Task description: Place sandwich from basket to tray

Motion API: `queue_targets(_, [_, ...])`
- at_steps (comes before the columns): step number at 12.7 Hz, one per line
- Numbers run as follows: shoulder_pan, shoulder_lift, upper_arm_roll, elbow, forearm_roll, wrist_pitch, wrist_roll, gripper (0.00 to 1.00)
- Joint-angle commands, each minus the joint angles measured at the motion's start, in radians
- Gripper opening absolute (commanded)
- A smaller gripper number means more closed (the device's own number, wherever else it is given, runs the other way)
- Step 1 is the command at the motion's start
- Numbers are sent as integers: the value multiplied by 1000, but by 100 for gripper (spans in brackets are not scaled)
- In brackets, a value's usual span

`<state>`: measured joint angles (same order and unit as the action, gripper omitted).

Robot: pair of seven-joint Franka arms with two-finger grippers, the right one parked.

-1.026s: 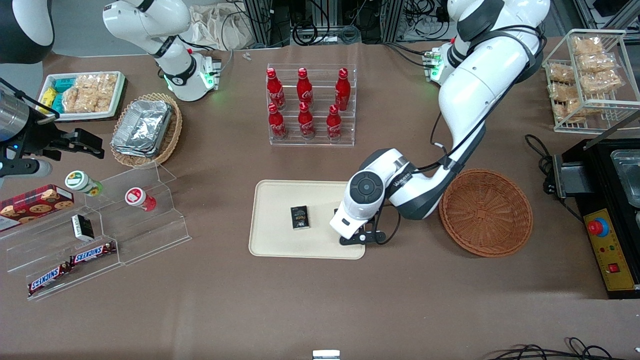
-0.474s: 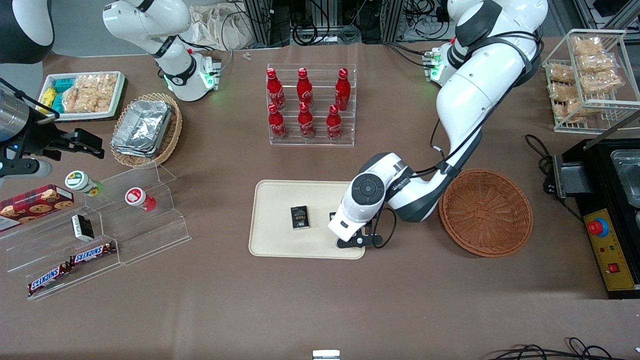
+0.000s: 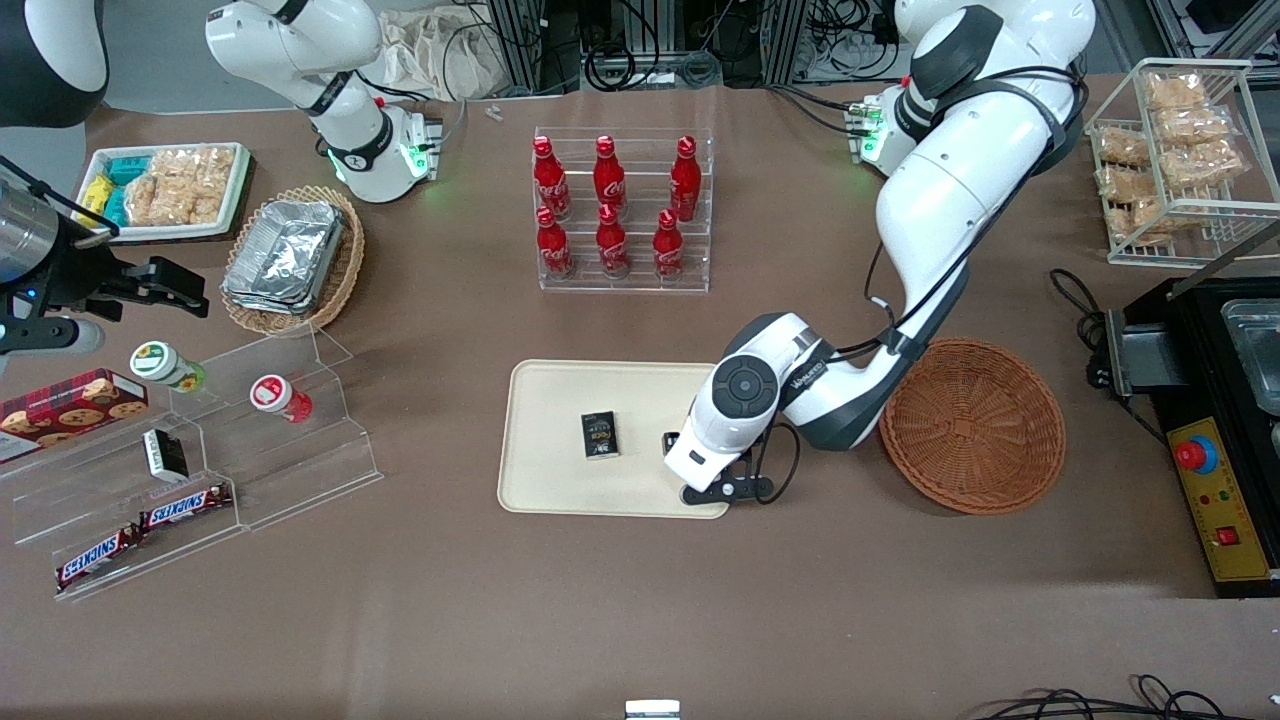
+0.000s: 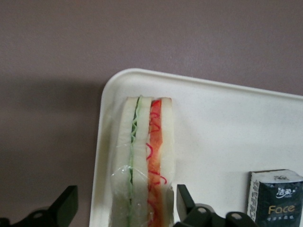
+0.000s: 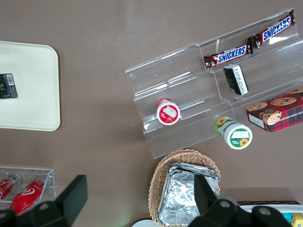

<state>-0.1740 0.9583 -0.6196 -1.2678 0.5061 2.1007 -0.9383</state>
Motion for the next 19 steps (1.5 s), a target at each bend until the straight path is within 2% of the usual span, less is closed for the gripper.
queue_targets(1, [40,-97,0,7,5,-117,12,99])
queue_targets(5, [140,-280,-18,-45,-11,-298,18,99])
queue_targets(7, [273,-370,-90,-103,-90,-304,57,99])
queue_targets(10, [512,-524,-202,-189,-249,-411,290,99])
queue_targets(11, [566,-556,-221,-202,-259,-445,364,99])
queue_targets(14, [668,-660,-223,-266,-270,-478,514,99])
queue_targets(15, [700,-699,-223,-297,-302,-469,571,99])
queue_targets(16, [720,-732,-220,-320,-317,-446,587,99])
queue_targets(19, [734,-730,-212,-294,-343,-426,584,99])
